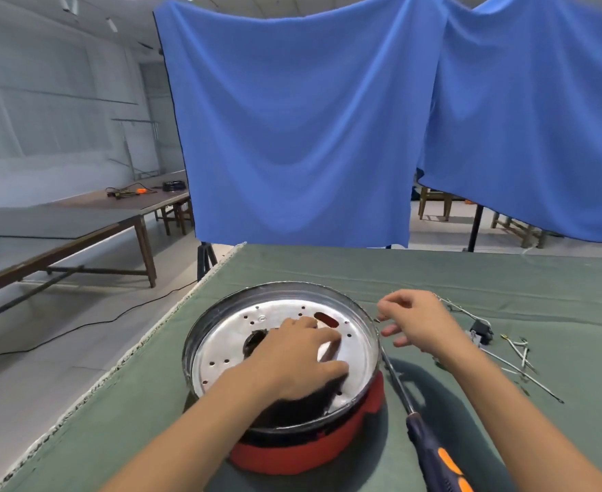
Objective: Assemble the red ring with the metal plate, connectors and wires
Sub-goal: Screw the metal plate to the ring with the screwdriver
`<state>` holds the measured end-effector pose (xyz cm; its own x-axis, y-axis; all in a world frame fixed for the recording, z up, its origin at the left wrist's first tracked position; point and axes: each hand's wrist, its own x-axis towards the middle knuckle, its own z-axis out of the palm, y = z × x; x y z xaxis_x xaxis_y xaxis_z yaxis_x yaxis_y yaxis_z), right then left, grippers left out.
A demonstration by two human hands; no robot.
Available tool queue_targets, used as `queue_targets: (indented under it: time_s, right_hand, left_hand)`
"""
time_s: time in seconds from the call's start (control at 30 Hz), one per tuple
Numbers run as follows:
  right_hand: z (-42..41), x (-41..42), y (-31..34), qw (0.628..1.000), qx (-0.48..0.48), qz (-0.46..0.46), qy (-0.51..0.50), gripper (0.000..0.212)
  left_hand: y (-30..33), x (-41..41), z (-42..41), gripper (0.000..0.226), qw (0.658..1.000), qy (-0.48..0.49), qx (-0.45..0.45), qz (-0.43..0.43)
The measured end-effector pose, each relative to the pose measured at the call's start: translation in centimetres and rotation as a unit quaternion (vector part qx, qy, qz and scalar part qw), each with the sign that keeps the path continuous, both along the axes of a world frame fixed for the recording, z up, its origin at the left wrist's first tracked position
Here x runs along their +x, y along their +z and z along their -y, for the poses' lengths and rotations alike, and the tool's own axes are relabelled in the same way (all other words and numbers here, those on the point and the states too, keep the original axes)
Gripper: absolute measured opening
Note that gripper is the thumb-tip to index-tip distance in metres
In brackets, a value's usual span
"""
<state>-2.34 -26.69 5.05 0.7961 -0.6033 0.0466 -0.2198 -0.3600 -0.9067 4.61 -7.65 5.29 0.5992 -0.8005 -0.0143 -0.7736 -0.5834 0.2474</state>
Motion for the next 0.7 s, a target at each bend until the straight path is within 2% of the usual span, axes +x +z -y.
queue_targets:
  time_s: [0.07,0.17,0.3,0.5,0.7]
  right_hand:
    - [1.6,-0.2,-0.1,0.999,-0.012,0.006,-0.051,0.018]
    - [3.0,-0.3,-0.7,0.993,-0.083,-0.031,-0.083,0.019]
    - [3.0,1.0,-1.7,0.972,-0.203,-0.094,-0.070,0.025]
    - [2.0,4.0,-4.5,0.928,-0.345,-0.136,-0.041,0.027]
    - [2.7,5.1,-5.6,0.914,-0.380,-0.136,-0.048,0.022]
  left_hand:
    - [-0.4,0.0,-0.2,0.055,1.000,-0.002,0.000,0.004]
    - [-0.7,0.0,-0.3,0.057,1.000,-0.005,0.001,0.008]
    - [-0.8,-0.2,-0.5,0.056,1.000,-0.003,-0.012,0.004]
    - [-0.9,-0.1,-0.4,0.056,1.000,0.001,-0.007,0.029]
    - [-1.0,0.1,-0.2,0.057,0.999,0.005,0.003,0.048]
